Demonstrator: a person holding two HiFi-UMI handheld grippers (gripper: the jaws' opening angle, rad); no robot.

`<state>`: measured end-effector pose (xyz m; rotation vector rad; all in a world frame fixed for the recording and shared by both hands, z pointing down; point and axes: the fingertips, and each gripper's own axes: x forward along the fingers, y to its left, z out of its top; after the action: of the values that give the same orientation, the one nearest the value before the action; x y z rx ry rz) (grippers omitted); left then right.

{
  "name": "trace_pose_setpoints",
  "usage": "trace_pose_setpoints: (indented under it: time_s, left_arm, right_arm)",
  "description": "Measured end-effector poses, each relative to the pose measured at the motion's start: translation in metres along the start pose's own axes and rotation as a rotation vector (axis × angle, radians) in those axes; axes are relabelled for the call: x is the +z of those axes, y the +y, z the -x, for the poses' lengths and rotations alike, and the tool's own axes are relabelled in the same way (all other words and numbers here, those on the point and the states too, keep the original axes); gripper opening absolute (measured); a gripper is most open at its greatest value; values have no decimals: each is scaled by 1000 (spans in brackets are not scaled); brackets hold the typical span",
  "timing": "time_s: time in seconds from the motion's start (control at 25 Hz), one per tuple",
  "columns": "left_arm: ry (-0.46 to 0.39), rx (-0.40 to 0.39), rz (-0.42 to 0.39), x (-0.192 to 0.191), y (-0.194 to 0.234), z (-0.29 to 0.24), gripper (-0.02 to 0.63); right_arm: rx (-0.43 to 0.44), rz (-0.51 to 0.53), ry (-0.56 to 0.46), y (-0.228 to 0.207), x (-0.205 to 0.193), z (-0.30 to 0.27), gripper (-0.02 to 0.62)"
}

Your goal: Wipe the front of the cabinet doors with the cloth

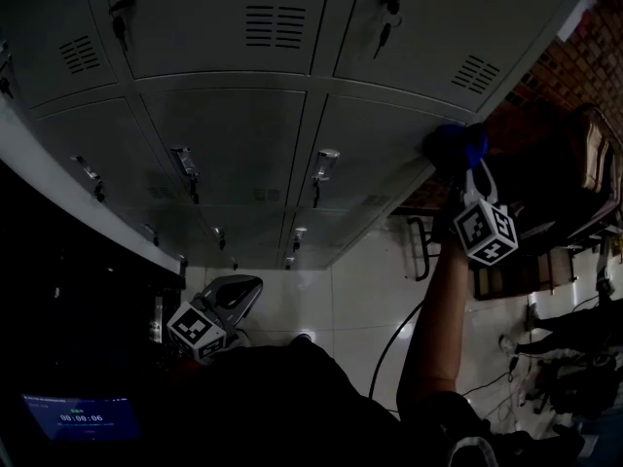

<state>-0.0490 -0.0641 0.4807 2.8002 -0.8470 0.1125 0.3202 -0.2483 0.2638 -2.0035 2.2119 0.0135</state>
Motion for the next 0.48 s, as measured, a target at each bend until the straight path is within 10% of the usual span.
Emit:
trace_pose_setpoints:
  time_s: [0.48]
  left_arm:
    - [-6, 8, -4, 3, 3, 28, 0]
  right_arm:
    - [154, -66, 22, 94, -29, 10, 69]
